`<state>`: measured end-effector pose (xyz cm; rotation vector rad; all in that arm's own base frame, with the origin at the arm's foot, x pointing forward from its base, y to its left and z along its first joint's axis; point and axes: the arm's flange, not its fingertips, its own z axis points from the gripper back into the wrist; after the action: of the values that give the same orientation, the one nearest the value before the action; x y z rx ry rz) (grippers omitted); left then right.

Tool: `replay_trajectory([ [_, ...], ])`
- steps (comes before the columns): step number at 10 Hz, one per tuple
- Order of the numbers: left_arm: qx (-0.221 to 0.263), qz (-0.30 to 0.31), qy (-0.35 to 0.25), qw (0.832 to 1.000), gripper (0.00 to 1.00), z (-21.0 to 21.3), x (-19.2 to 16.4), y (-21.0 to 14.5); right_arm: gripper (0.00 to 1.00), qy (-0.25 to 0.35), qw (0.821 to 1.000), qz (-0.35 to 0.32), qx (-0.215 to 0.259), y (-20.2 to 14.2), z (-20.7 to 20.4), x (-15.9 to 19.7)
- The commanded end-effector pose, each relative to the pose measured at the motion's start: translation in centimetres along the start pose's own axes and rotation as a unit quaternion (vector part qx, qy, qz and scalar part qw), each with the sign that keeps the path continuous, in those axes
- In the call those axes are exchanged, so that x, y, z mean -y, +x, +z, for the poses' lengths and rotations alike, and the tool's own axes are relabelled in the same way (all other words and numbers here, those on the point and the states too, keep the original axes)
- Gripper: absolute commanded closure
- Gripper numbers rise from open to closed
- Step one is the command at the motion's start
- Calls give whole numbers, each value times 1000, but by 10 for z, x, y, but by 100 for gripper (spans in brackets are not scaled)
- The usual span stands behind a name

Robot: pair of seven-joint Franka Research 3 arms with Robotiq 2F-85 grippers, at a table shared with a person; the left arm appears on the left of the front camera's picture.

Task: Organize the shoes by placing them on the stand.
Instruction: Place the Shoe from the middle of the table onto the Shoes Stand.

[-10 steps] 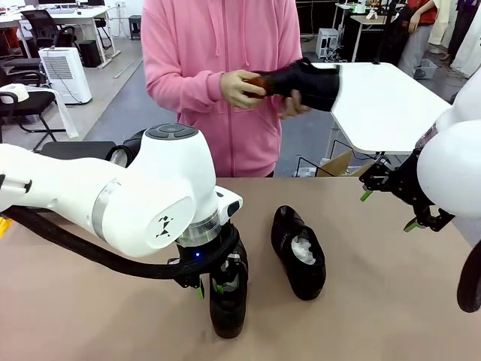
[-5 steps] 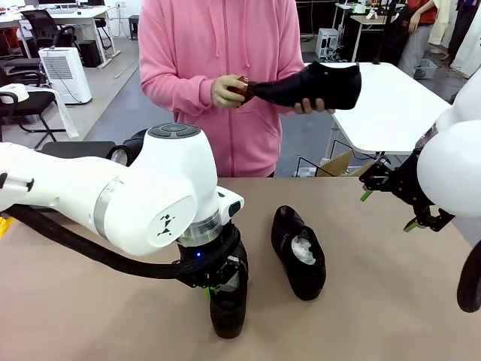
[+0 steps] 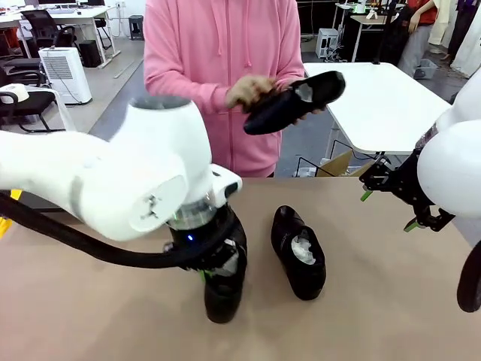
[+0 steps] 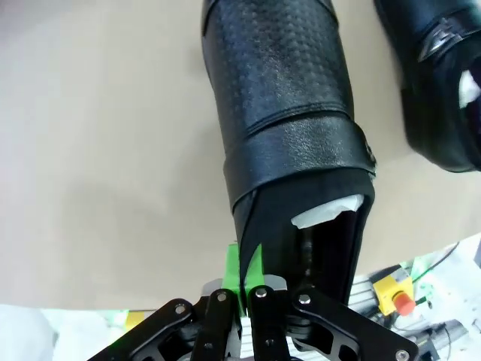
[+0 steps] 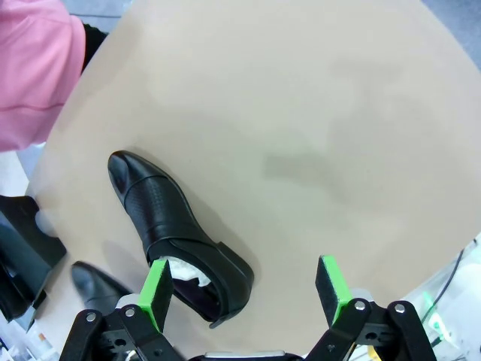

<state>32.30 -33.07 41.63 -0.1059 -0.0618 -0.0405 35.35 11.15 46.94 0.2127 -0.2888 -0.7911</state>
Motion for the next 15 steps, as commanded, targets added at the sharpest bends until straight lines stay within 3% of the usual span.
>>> replay_trajectory([
  [1,49,-4,37,998,100,42,-41,-1,0,8,1000,6,2,2,1,-1],
  [5,164,-1,82,983,100,63,-107,56,0,8,1000,6,2,2,1,-1],
  [8,225,28,39,973,100,71,-139,101,0,8,1000,6,2,2,1,-1],
  [15,259,87,-34,961,100,48,-173,174,0,8,1000,6,2,2,1,-1],
])
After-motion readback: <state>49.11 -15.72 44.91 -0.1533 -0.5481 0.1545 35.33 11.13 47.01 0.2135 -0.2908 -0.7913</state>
